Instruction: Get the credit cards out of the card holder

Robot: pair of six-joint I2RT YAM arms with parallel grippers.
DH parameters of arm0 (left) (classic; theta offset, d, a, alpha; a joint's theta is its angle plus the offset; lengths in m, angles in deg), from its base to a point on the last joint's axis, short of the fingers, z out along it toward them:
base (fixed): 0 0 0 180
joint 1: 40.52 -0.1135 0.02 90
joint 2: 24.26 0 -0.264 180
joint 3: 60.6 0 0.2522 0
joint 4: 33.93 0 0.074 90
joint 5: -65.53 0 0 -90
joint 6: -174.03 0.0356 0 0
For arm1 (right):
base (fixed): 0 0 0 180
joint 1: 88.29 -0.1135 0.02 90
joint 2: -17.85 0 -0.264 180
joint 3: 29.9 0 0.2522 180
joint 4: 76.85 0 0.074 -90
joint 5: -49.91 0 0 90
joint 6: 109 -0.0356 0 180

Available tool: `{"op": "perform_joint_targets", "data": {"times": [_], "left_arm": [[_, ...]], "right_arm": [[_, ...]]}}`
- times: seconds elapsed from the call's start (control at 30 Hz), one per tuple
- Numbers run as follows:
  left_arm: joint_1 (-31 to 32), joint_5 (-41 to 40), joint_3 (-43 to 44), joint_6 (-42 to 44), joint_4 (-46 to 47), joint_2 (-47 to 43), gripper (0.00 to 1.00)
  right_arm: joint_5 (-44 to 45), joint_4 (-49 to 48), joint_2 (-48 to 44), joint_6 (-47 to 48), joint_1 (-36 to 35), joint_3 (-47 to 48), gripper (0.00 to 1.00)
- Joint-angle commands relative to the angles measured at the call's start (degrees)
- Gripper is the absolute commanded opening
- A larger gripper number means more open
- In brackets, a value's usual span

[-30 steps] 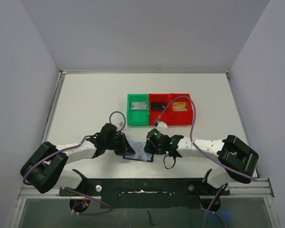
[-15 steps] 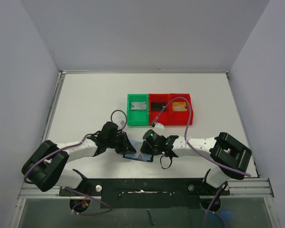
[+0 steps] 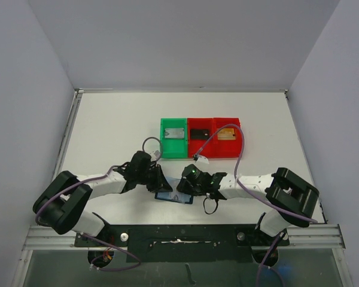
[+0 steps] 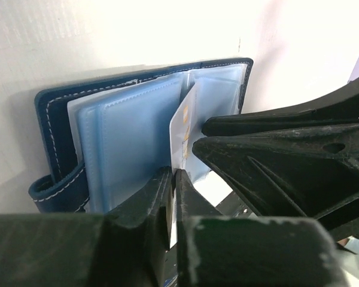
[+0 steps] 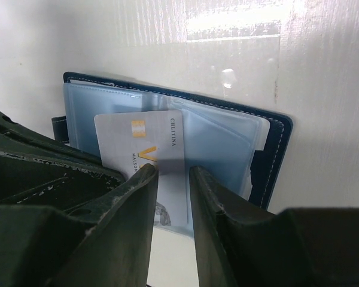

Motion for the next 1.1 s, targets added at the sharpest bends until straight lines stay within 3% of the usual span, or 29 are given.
{"op": "perform_joint_targets", "data": {"times": [0.0, 0.33, 0.53, 0.93, 1.07], "left_arm": [[-0.20, -0.20, 2.23, 1.54, -0.98, -1.50, 0.00], [-1.45, -2.88, 2.05, 2.06, -3.57, -6.90, 0.00], [-1.67, -4.48, 1.32, 2.25, -4.50, -8.32, 0.00], [-2.55, -4.89, -0.97, 1.78, -4.38, -10.91, 0.00], [-2.74, -4.67, -1.30, 2.30, -4.64, -9.78, 0.00]], "right_arm": [[2.03, 4.40, -0.99, 0.44, -0.18, -1.77, 0.31], [0.30, 7.79, -3.21, 8.36, 0.23, 3.49, 0.36], [-3.54, 3.49, -3.94, 10.27, -0.12, 5.06, 0.36], [-6.74, -3.11, -0.56, 8.10, -0.94, 4.19, 0.35], [-4.54, -0.58, -0.17, 5.52, -0.82, 2.98, 0.34]]}}
